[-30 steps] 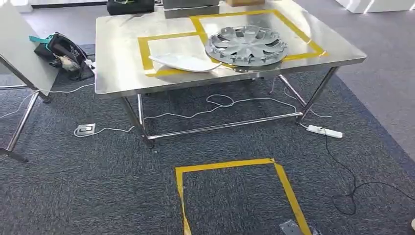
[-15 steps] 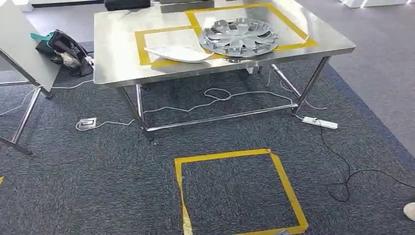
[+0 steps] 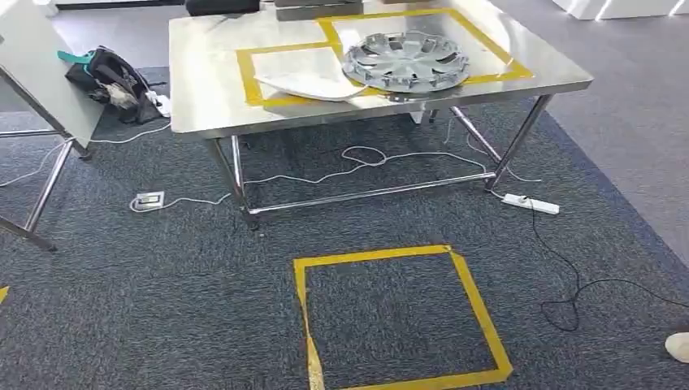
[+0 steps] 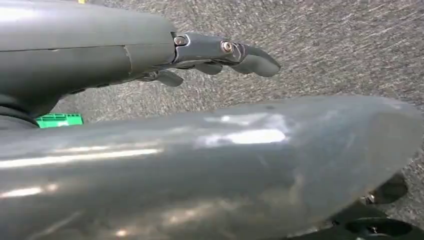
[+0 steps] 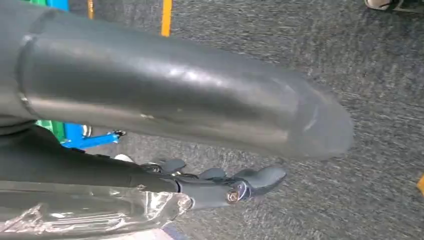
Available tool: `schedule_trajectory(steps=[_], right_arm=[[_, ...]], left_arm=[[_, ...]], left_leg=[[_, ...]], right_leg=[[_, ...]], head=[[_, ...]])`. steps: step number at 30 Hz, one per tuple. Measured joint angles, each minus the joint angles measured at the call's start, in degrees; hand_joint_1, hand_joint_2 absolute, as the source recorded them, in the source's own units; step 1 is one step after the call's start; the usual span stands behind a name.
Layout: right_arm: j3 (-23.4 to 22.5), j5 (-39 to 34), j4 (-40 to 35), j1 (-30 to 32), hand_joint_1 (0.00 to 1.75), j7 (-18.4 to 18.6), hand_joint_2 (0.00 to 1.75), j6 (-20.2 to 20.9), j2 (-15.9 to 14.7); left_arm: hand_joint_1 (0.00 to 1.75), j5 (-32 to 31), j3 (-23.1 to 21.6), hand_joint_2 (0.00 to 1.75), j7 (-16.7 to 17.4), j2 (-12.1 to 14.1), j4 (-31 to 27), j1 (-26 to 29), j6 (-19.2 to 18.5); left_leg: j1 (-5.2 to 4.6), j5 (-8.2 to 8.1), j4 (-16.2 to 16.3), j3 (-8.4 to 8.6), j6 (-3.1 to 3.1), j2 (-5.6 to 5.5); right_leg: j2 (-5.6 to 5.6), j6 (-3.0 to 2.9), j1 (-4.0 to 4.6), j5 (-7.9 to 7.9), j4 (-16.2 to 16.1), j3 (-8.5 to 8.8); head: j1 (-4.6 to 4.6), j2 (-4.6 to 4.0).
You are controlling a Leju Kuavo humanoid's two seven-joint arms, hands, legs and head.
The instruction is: Take the parts from the cabinet and place them on the table.
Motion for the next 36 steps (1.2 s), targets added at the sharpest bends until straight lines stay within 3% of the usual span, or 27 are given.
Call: schedule_trajectory(steps=[2,3,4,6,7,8,9,11,12,13,14,17,18,19,20,22,23,24,26,27,28,29,32,33,34,35,36], right_arm=[[0.15,0.48,0.00,0.08,0.00,0.17,0.00,0.35,0.04],[0.28,0.59,0.02,0.11,0.00,0.24,0.00,0.55,0.04],[0.46,0.70,0.02,0.14,0.00,0.37,0.00,0.79,0.04],[0.59,1.11,0.07,0.13,0.00,0.68,0.00,1.33,0.07],[0.72,1.18,0.11,0.15,0.00,0.76,0.00,1.55,0.13],[0.89,1.25,0.17,0.19,0.00,0.91,0.00,1.70,0.13],[0.96,1.33,0.22,0.23,0.00,1.05,0.00,1.88,0.13],[1.03,1.35,0.24,0.22,0.00,1.07,0.00,2.08,0.13],[1.11,1.35,0.24,0.20,0.00,1.07,0.00,2.23,0.15],[1.27,1.35,0.39,0.18,0.00,1.07,0.00,2.47,0.68],[1.40,1.35,0.44,0.15,0.00,1.07,0.00,2.47,0.79],[1.49,1.64,0.46,0.27,0.00,1.11,0.00,2.69,0.83],[1.53,1.79,0.46,0.28,0.00,1.09,0.00,2.73,0.85],[1.57,1.86,0.46,0.21,0.00,1.05,0.00,2.73,0.85],[1.62,1.97,0.46,0.19,0.00,1.05,0.00,2.73,0.85],[1.73,2.01,0.46,0.32,0.00,1.05,0.00,2.84,0.85],[1.75,2.03,0.46,0.35,0.00,1.05,0.00,2.84,0.85],[1.77,2.05,0.46,0.31,0.00,1.05,0.00,2.86,0.85],[1.90,2.08,0.46,0.20,0.00,1.05,0.00,2.88,0.85],[1.92,2.10,0.46,0.16,0.00,1.03,0.00,2.88,0.85],[1.92,2.10,0.44,0.14,0.00,1.03,0.00,2.91,0.85],[1.92,2.12,0.46,0.18,0.00,1.03,0.00,2.93,0.85],[1.94,2.08,0.44,0.09,0.00,1.03,0.00,3.04,0.85],[1.94,2.03,0.44,0.08,0.00,1.05,0.00,3.06,0.85],[1.94,1.99,0.44,0.04,0.00,1.03,0.00,3.10,0.85],[1.94,1.94,0.44,0.12,0.00,1.03,0.00,3.15,0.85],[1.94,1.81,0.44,0.20,0.00,1.03,0.00,3.36,0.85]], left_arm=[[0.00,0.04,0.00,0.00,0.24,-0.07,0.00,0.01,0.11],[0.00,0.04,0.00,0.00,0.35,-0.13,0.00,-0.06,0.11],[0.00,0.07,0.00,0.00,0.39,-0.13,0.00,-0.07,0.17],[0.00,0.04,0.00,0.00,0.46,-0.33,0.02,0.02,0.15],[0.00,0.04,0.00,0.00,0.48,-0.37,0.02,0.05,0.13],[0.00,0.04,0.00,0.00,0.48,-0.46,0.02,0.10,0.13],[0.00,0.04,0.00,0.00,0.50,-0.48,0.00,0.13,0.11],[0.00,0.04,0.00,0.00,0.53,-0.57,0.00,0.04,0.07],[0.00,0.02,0.00,0.00,0.53,-0.59,0.02,-0.06,0.02],[0.00,0.02,0.00,0.00,0.53,-0.35,0.04,-0.15,0.02],[0.00,-0.04,-0.02,0.00,0.53,-0.39,0.04,-0.26,0.00],[0.00,-0.13,-0.07,0.00,0.66,-0.39,0.04,-0.11,-0.02],[0.00,-0.13,-0.07,0.00,0.72,-0.37,0.04,-0.07,-0.02],[0.00,-0.13,-0.09,0.00,0.72,-0.48,0.04,-0.04,-0.04],[0.00,-0.13,-0.13,0.00,0.74,-0.55,0.04,-0.14,-0.05],[0.00,-0.13,-0.22,0.00,0.74,-0.57,0.04,-0.32,-0.07],[0.00,-0.13,-0.28,0.00,0.74,-0.59,0.04,-0.27,-0.07],[0.00,-0.13,-0.33,0.00,0.74,-0.59,0.04,-0.15,-0.07],[0.00,-0.13,-0.35,0.00,0.74,-0.59,0.04,-0.01,-0.07],[0.00,-0.15,-0.35,0.00,0.74,-0.59,0.04,-0.04,-0.07],[0.00,-0.18,-0.35,0.00,0.74,-0.61,0.04,-0.14,-0.09],[0.00,-0.20,-0.35,0.00,0.74,-0.63,0.04,-0.46,-0.09],[0.00,-0.24,-0.37,0.00,0.74,-0.63,0.04,-0.22,-0.11],[0.00,-0.35,-0.42,0.00,0.87,-0.66,0.04,-0.15,-0.11],[0.00,-0.39,-0.48,0.00,0.92,-0.66,0.04,-0.05,-0.11],[0.00,-0.48,-0.65,0.00,1.07,-0.50,0.07,-0.15,-0.11],[0.00,-0.72,-0.87,0.00,1.09,-0.55,0.07,-0.36,-0.11]], left_leg=[[0.31,0.77,-0.59,-0.05,0.68,-0.09],[0.62,1.10,-0.72,0.01,0.85,-0.12],[0.76,1.25,-0.71,-0.24,1.07,-0.32],[0.81,1.45,-0.68,-0.65,1.07,-0.67],[0.84,1.58,-0.65,-0.86,0.90,-0.94],[0.91,1.69,-0.64,-0.97,0.72,-1.30],[1.04,1.76,-0.60,-1.02,0.58,-1.79],[1.57,1.78,-0.36,-1.00,-0.03,-3.08],[1.72,1.60,-0.04,-1.06,-0.52,-3.62],[1.51,1.58,0.18,-1.51,-1.13,-4.11],[1.55,1.71,0.71,-2.04,-1.48,-4.74],[1.98,2.31,0.56,-2.84,-2.56,-6.61],[1.98,1.73,1.05,-3.02,-2.76,-5.51],[1.71,0.06,3.16,-4.06,-3.02,-2.79],[1.73,-2.37,7.32,-6.06,-3.29,-1.36],[1.76,-6.32,16.45,-10.35,-3.42,-0.67],[1.77,-6.97,19.22,-11.61,-3.37,-0.66],[1.75,-5.97,18.87,-11.26,-3.22,-0.64],[1.63,-1.37,11.37,-7.24,-2.67,-0.21],[1.39,0.95,6.03,-4.29,-2.27,1.10],[0.97,1.40,2.10,-2.21,-1.92,4.23],[0.52,1.02,0.71,-1.96,-1.75,4.47],[0.41,1.31,0.97,-2.75,-1.00,2.63],[0.75,1.74,0.58,-2.44,-0.47,1.95],[1.05,1.91,0.54,-2.62,-0.21,1.57],[1.13,2.09,0.54,-2.79,0.10,0.99],[1.13,2.17,0.55,-2.99,0.26,0.26]], right_leg=[[-0.19,0.46,0.05,0.22,-0.18,0.01],[0.04,0.62,0.06,-0.96,0.68,-0.83],[0.09,0.71,0.11,-3.57,3.56,-1.87],[0.06,0.92,-0.02,-9.06,13.93,-5.63],[0.07,0.98,-0.04,-10.80,18.14,-7.09],[0.07,1.01,-0.07,-11.25,19.75,-7.34],[0.10,1.05,-0.08,-10.36,18.30,-5.94],[0.87,1.21,-0.39,-6.06,8.03,0.58],[2.60,1.51,-0.82,-5.04,2.67,3.66],[6.31,1.90,-1.18,-6.96,1.35,4.54],[5.43,0.91,-1.10,-6.59,1.39,4.77],[3.41,-0.28,-0.66,-6.54,2.11,4.30],[2.55,-0.86,-0.89,-6.39,1.89,4.33],[1.97,-1.35,-0.72,-6.37,1.87,4.28],[1.19,-1.67,-0.54,-6.34,1.88,4.12],[-0.55,-1.94,-0.19,-6.32,1.89,3.92],[-1.37,-1.99,-0.03,-6.32,1.91,3.83],[-2.13,-2.06,0.12,-6.34,1.91,3.83],[-3.34,-2.08,0.33,-6.33,1.90,3.95],[-3.90,-2.05,0.37,-6.35,1.90,4.11],[-4.41,-2.00,0.52,-6.38,1.89,4.22],[-5.01,-1.71,0.98,-6.56,2.29,4.00],[-6.91,-1.06,0.92,-6.32,1.77,4.39],[-6.96,-0.64,0.90,-6.59,1.89,4.35],[-3.62,-0.12,0.71,-7.85,3.24,3.54],[-1.33,-0.03,0.58,-10.17,6.70,2.23],[-0.33,0.04,0.56,-12.77,11.78,0.07]], head=[[-0.04,0.00],[0.02,0.00],[0.18,0.00],[0.15,0.00],[0.26,0.00],[0.17,0.00],[0.20,0.00],[0.20,0.00],[0.22,0.00],[0.48,0.00],[0.35,0.02],[0.09,0.00],[0.07,0.00],[-0.35,0.00],[-0.68,0.00],[-0.68,0.00],[-0.72,0.00],[-0.70,0.00],[-0.72,0.00],[-0.70,0.00],[-0.74,0.00],[-0.94,0.00],[-0.79,0.00],[-0.94,0.00],[-0.70,0.00],[-0.61,0.00],[-0.61,0.00]])
